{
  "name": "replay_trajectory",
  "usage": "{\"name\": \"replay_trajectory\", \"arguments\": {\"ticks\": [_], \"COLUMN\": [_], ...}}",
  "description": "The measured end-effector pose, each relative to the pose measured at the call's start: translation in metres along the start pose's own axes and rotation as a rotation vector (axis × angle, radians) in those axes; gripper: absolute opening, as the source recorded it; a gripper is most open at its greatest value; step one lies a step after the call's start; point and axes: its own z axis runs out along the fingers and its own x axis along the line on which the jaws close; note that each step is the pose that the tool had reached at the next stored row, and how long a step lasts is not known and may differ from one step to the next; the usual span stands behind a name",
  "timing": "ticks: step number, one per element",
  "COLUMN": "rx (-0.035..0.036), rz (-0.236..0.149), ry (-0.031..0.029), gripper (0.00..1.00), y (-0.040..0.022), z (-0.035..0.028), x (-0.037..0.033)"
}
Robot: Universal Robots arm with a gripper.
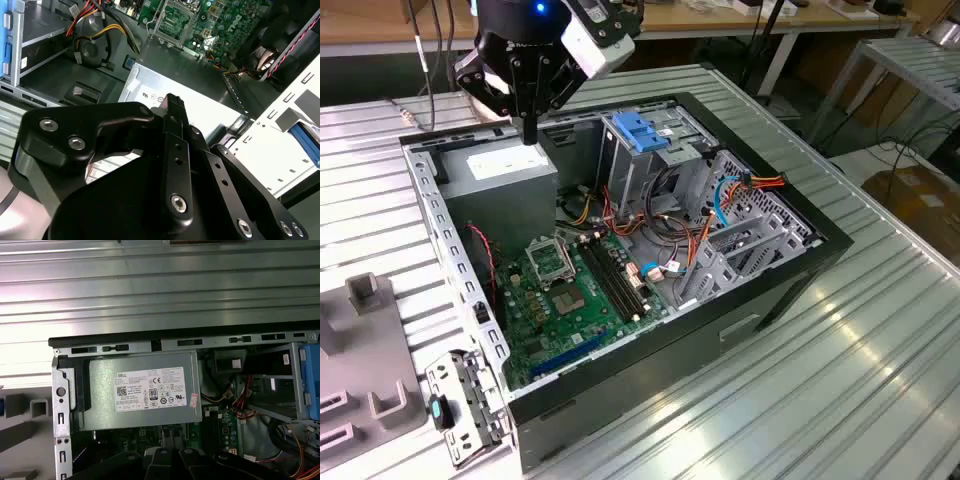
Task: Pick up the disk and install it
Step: 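Reach for the disk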
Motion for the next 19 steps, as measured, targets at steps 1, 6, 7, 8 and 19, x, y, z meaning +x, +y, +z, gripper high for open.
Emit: {"name": "replay_trajectory", "arguments": {"ticks": [1,6,7,8,19], "rx": [0.0000,0.0000,0.0000,0.0000,0.0000], "rz": [0.000,0.000,0.000,0.000,0.000], "ry": [0.0000,0.0000,0.0000,0.0000,0.0003], "gripper": [0.11,0.11,0.11,0.11,0.11], "y": [0.0000,0.0000,-0.0001,-0.0002,-0.0010], "z": [0.0000,0.0000,-0.0001,-0.0001,-0.0003], "x": [0.0000,0.0002,0.0013,0.0028,0.0132]}}
